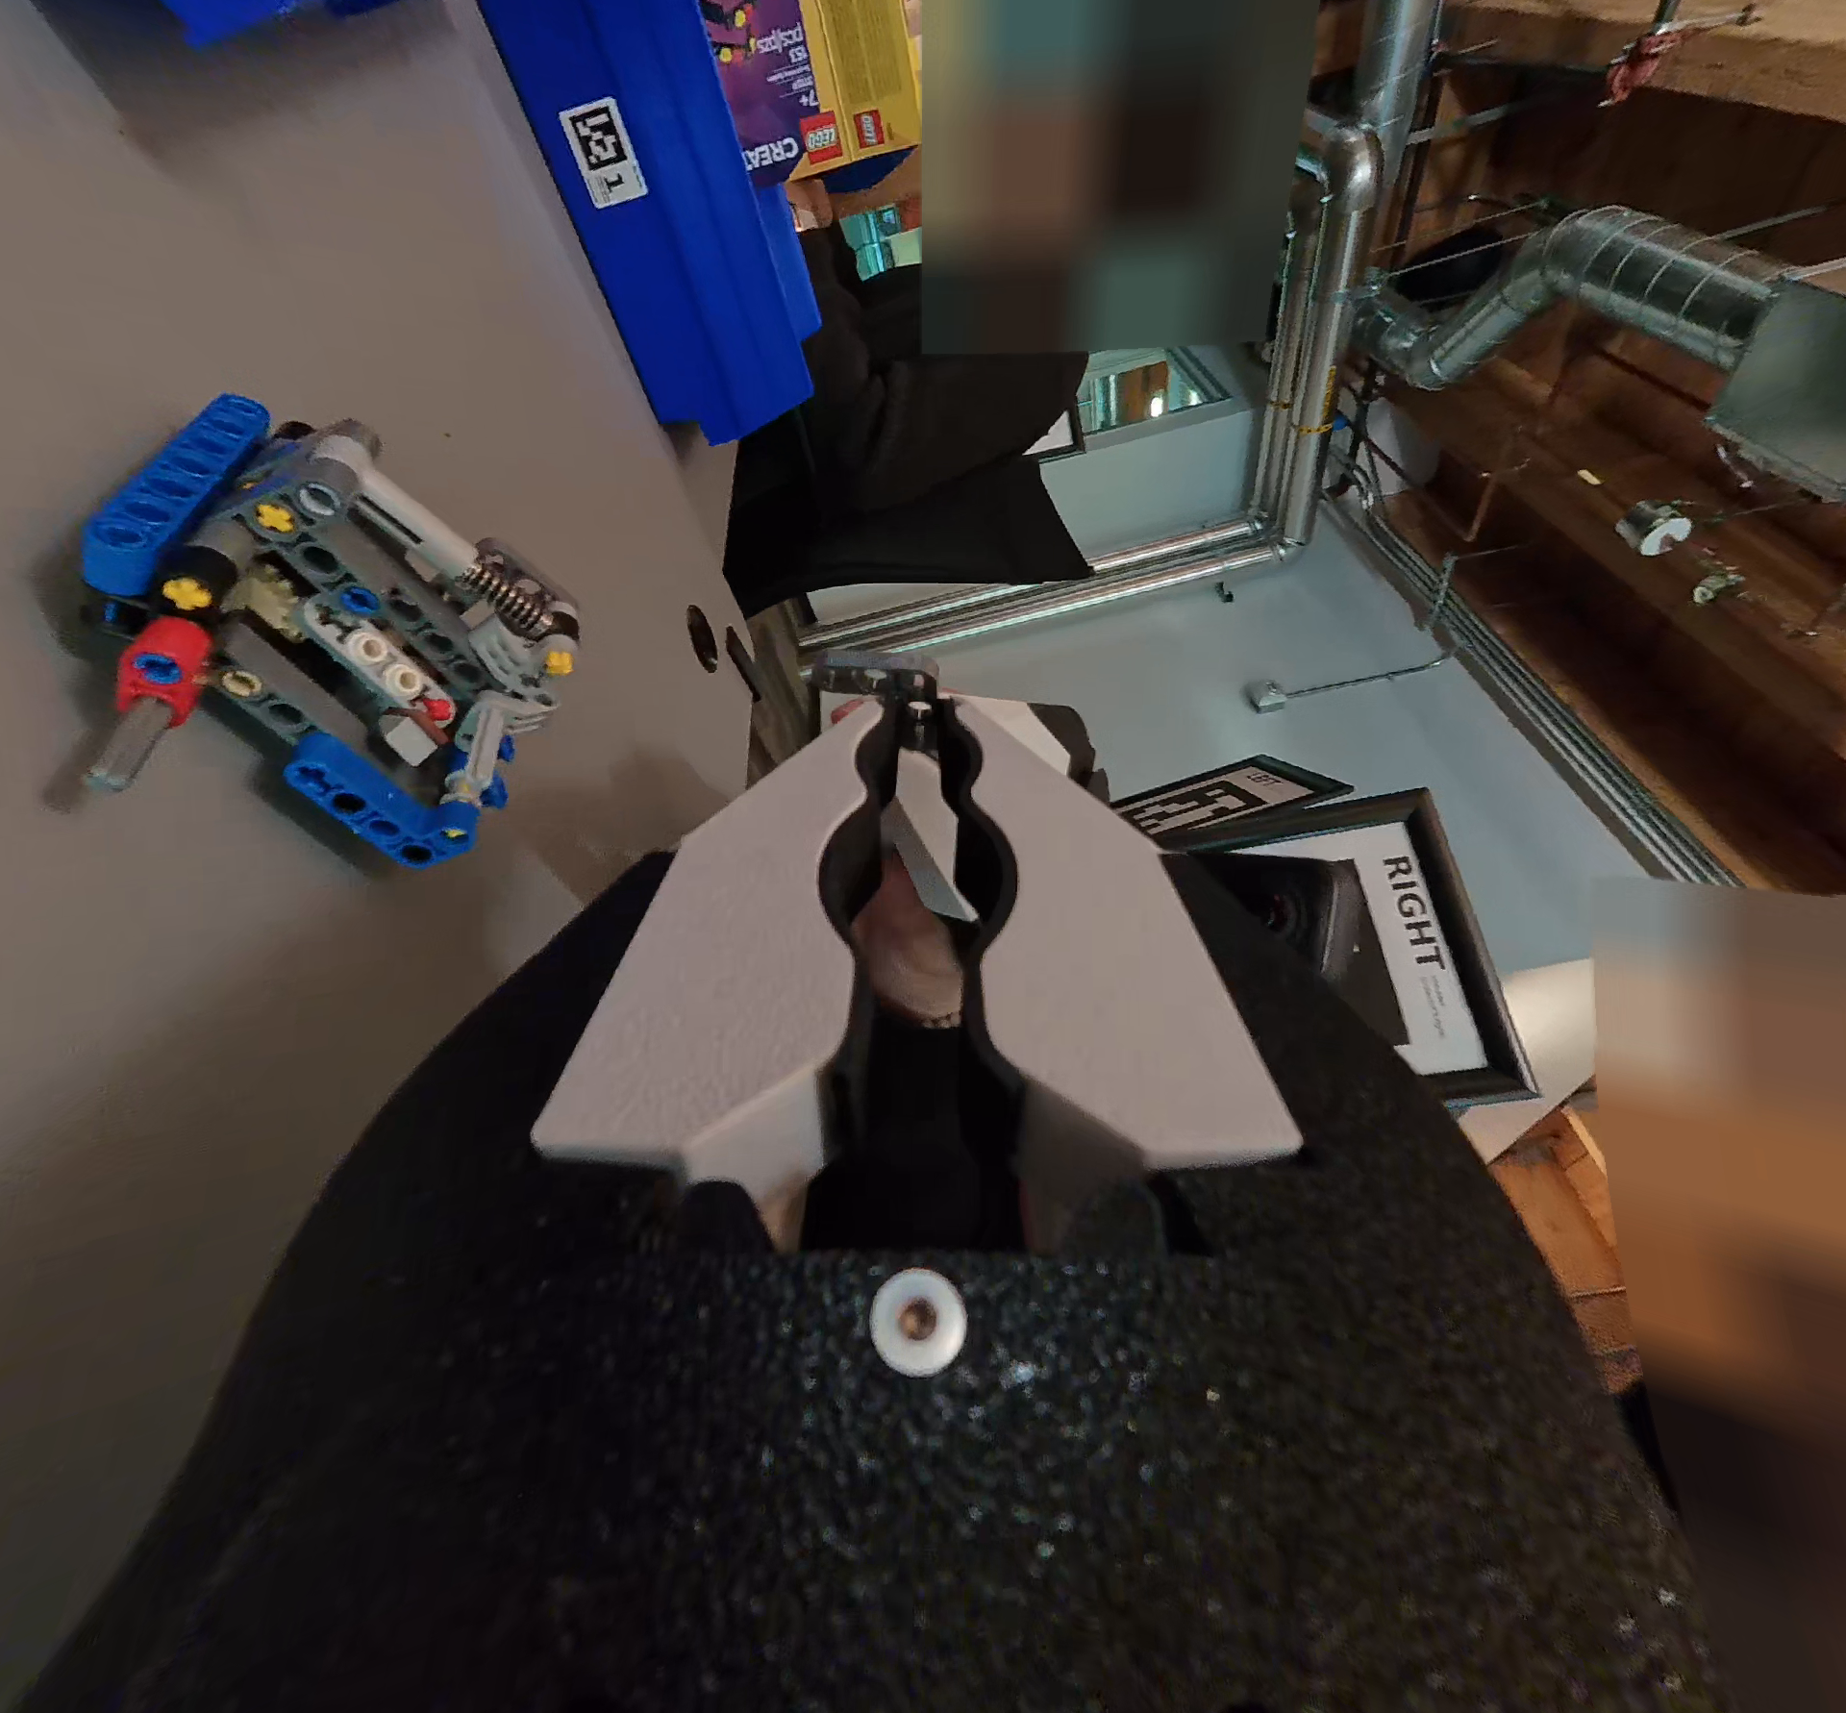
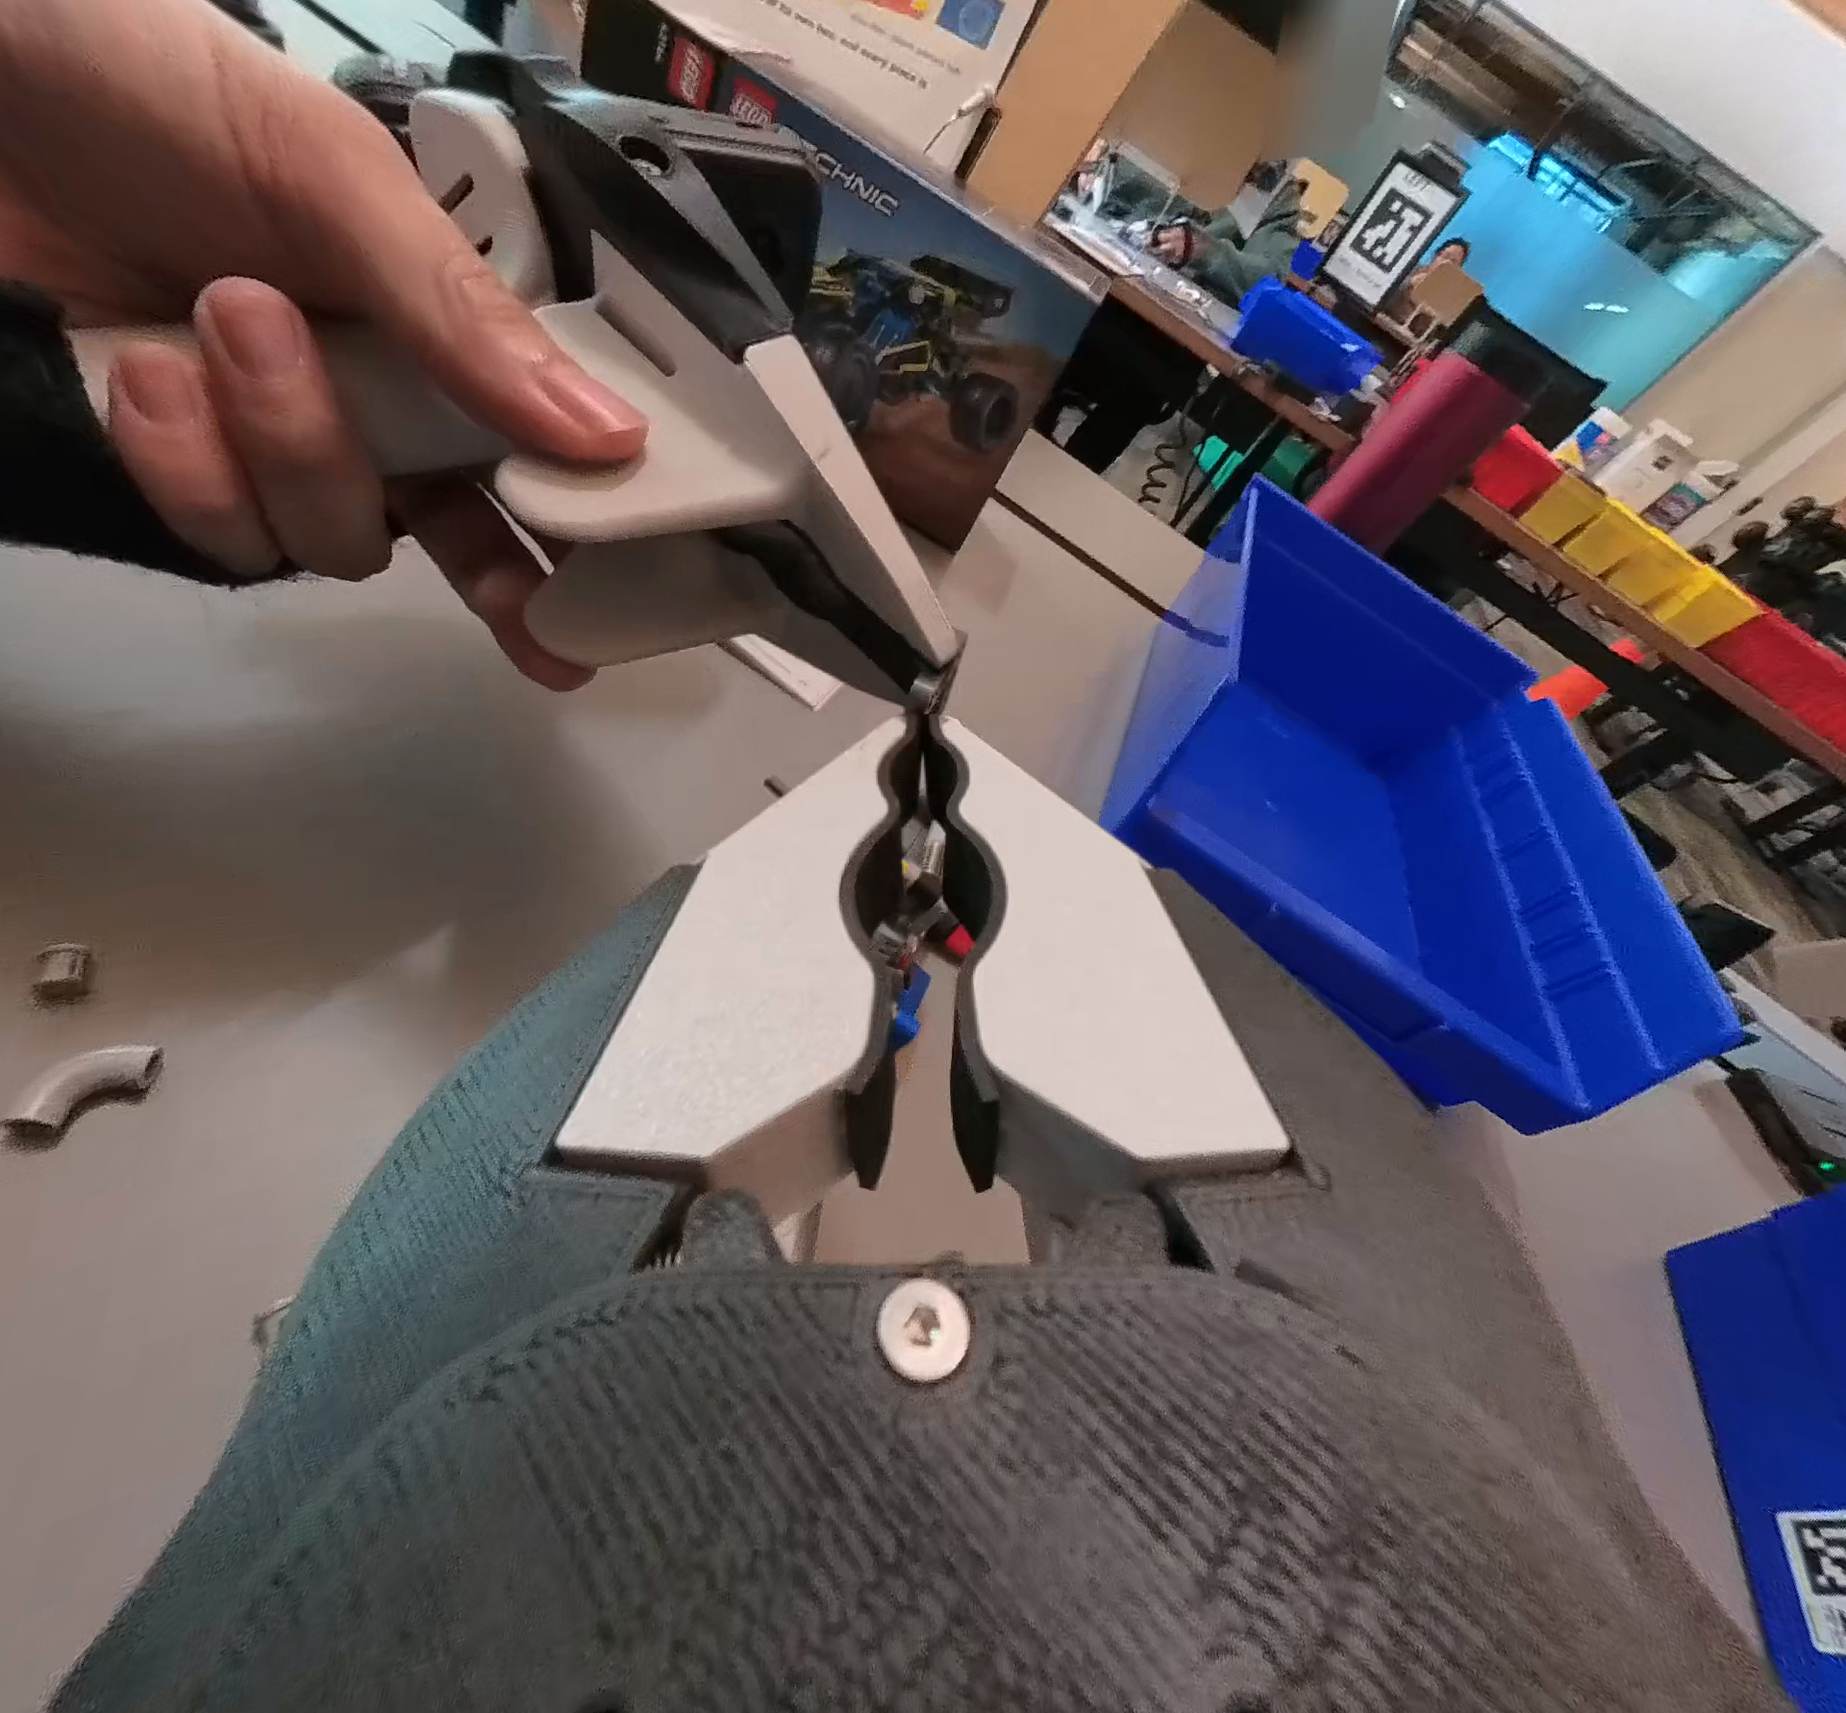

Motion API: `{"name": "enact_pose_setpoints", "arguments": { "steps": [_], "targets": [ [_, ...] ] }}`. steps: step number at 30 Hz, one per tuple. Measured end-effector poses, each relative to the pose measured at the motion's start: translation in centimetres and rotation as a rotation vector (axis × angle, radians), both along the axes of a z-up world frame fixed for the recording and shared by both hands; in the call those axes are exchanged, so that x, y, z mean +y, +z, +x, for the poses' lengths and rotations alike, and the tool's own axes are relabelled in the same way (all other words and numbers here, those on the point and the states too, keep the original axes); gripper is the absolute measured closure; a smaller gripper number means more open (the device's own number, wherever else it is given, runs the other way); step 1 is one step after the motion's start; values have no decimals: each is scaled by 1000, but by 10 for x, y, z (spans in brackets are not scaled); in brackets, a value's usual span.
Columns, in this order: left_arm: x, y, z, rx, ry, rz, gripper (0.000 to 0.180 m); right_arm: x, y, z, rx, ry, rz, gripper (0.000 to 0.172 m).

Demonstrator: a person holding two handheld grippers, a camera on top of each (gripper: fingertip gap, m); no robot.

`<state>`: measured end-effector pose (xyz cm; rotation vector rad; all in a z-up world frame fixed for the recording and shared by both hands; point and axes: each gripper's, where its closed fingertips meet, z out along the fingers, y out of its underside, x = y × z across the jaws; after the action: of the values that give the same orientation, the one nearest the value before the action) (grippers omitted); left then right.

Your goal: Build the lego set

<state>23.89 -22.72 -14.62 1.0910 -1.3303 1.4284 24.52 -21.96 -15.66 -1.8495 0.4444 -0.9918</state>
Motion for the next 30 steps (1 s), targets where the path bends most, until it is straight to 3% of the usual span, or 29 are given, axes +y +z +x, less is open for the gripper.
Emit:
{"name": "enact_pose_setpoints", "arguments": {
  "steps": [4,8,10,12,15,18,21,26,30],
  "targets": [
    [3,7,1,-19,19,-1,177,2,10,-4,-20,16,35,171],
    [2,11,-3,-30,11,-3,177,6,16,-6,-7,33,71,157],
    [0,12,-5,-39,12,-4,176,3,16,-4,-23,3,57,169],
    [0,11,-4,-71,11,5,177,3,15,-4,-5,2,66,170],
    [1,12,-4,-224,10,17,177,3,15,-2,141,19,248,170],
    [5,7,2,-693,59,166,180,-8,13,1,324,24,508,171],
    [11,9,2,-1210,51,342,168,-20,6,0,433,42,599,171],
    [8,-7,-5,-2021,-26,633,165,-13,-16,-7,573,76,541,171],
    [4,-36,-8,-2390,-158,819,168,-2,-22,-14,631,115,508,171]
  ]
}}
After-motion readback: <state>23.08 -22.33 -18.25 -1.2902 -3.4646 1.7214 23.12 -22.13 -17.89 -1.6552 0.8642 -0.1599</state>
